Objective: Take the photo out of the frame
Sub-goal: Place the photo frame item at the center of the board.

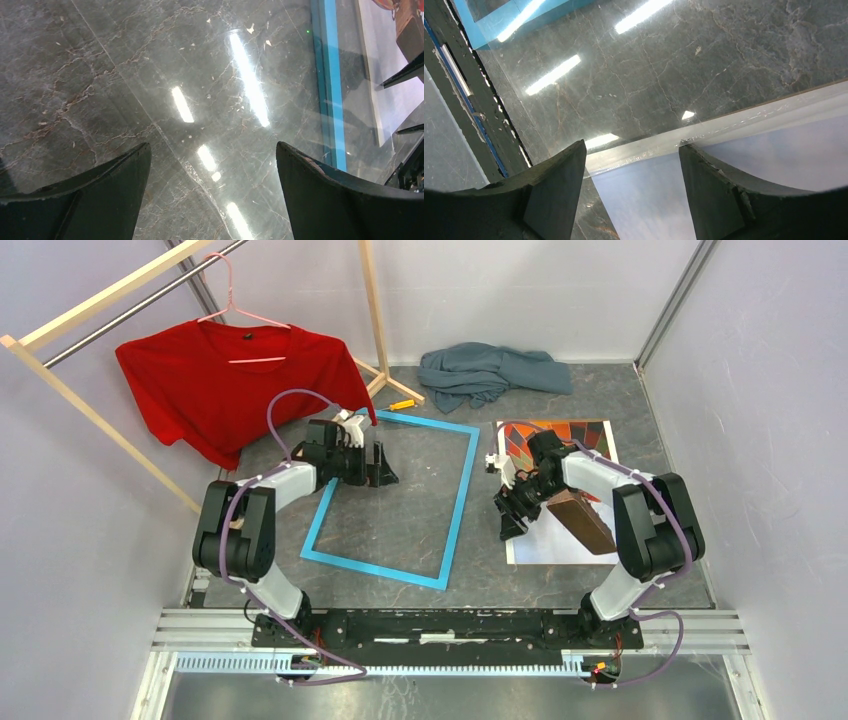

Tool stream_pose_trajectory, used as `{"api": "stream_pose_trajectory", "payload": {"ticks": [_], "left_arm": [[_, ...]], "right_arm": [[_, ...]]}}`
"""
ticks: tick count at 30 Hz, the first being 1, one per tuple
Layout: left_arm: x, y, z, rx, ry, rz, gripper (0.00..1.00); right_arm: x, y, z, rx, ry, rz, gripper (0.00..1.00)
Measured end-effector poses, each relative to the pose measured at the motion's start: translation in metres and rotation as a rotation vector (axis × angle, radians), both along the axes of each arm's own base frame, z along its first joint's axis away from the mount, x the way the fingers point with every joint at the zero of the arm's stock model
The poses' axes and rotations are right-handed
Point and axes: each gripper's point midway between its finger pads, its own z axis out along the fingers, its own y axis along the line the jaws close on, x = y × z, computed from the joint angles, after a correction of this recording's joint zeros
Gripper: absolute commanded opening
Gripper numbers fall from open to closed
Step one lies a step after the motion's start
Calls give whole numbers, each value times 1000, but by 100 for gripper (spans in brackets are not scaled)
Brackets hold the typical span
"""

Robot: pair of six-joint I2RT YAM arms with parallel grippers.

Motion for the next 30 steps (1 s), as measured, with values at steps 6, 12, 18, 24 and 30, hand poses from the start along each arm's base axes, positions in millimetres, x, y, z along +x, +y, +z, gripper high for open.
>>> {"api": "stream_pose_trajectory", "payload": {"ticks": [6,12,18,24,30], "left_arm": [[-2,4,-5,3,20,22,100],[3,2,-20,-8,48,29,100],[12,-5,-19,-49,39,20,100],[15,-11,-18,-95,32,-5,100],[14,-15,-16,-124,34,-22,100]], "right_arm": [[0,3,0,-1,-2,12,76],[0,4,0,-1,-5,14,76],[0,4,0,-3,-6,15,77],[0,4,0,-3,-6,15,77],[0,4,0,-3,-6,15,77]]}}
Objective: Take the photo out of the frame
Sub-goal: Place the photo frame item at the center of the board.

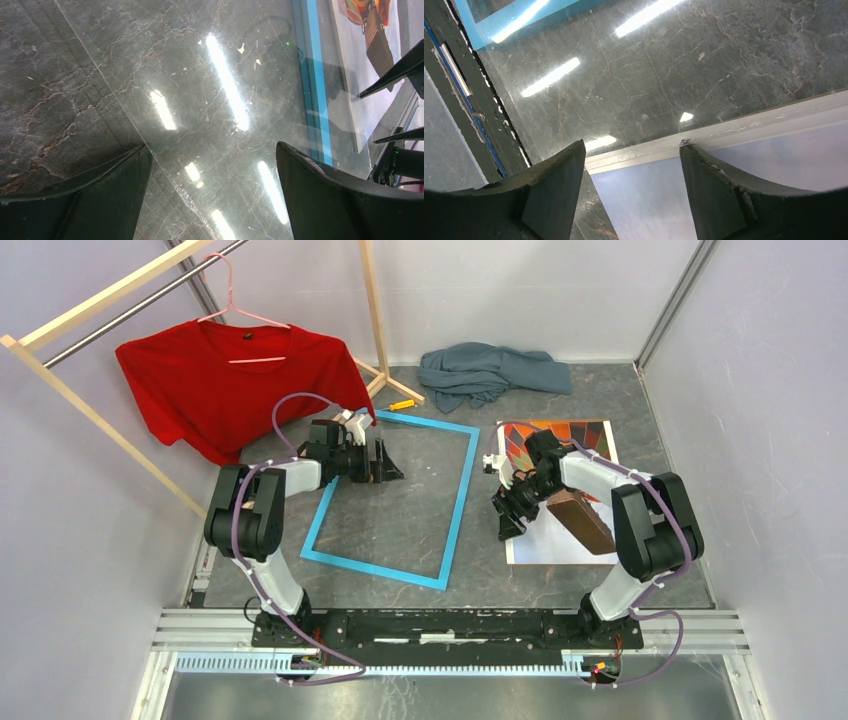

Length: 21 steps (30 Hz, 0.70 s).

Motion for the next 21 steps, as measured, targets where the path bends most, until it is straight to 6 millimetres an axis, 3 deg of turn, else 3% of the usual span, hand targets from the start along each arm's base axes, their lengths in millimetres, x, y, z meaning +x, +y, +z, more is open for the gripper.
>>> {"api": "stream_pose_trajectory", "payload": {"ticks": [11,21], "left_arm": [[-4,9,2,-16,19,20,100],[-8,20,3,-36,47,58,100]], "right_arm": [[1,2,1,-3,-1,1,77],[7,19,-2,-9,-10,46,77]]}}
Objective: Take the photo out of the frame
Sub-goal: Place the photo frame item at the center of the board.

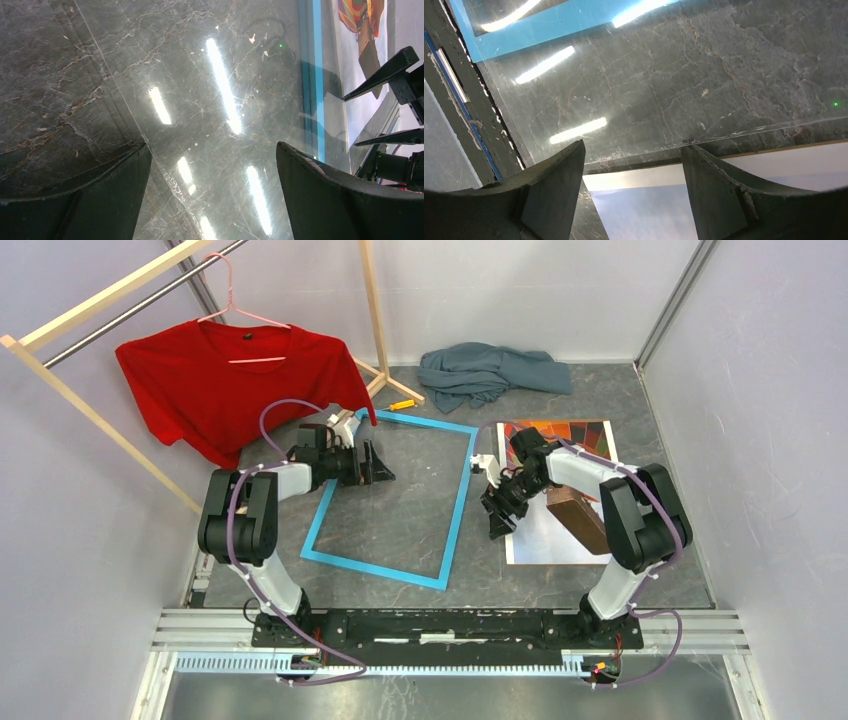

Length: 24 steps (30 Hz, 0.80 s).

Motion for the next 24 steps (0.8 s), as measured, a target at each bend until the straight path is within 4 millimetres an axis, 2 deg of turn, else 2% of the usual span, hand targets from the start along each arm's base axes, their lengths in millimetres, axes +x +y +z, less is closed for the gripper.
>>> {"api": "stream_pose_trajectory", "payload": {"ticks": [13,24], "left_arm": [[2,11,2,-14,14,36,100],[1,14,19,-44,-9,48,100]], "right_arm": [[0,12,-4,-5,8,32,78],[2,15,-4,-5,4,34,78]]}}
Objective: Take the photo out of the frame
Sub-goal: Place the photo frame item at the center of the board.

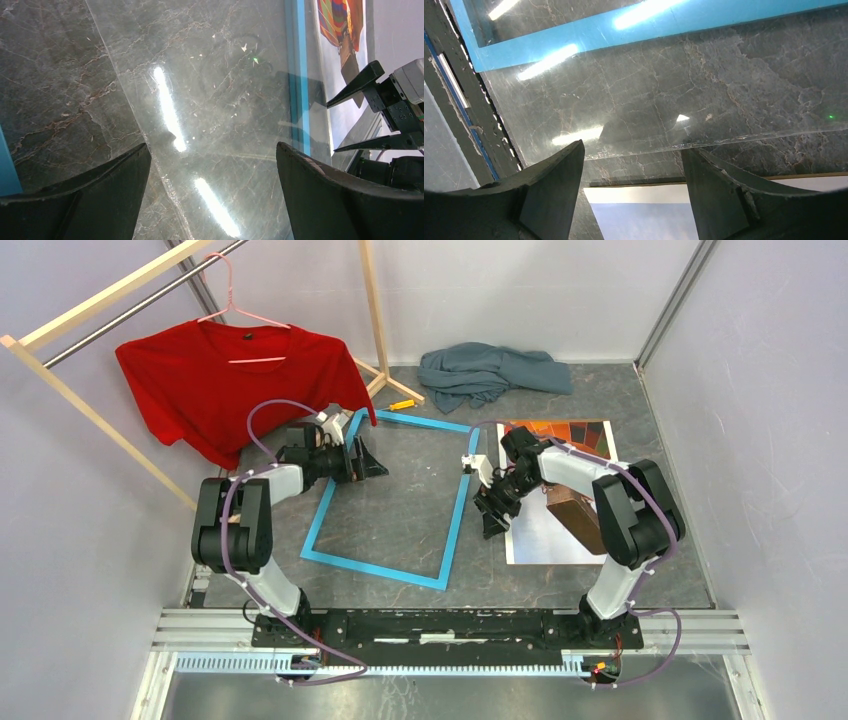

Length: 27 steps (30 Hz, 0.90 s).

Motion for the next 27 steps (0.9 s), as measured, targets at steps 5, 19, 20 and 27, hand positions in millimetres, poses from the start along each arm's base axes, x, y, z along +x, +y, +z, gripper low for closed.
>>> {"api": "stream_pose_trajectory", "payload": {"ticks": [5,19,20,27], "left_arm": [[0,1,0,-1,0,2,100],[4,11,10,-14,-24,23,100],[4,11,10,-15,-27,25,100],[8,16,12,-14,-40,39,100]], "right_arm": [[0,1,0,-2,-3,3,78],[12,17,1,-3,-16,24,78],[12,18,1,-5,-18,27,78],[10,22,0,-14,-20,39,79]]}}
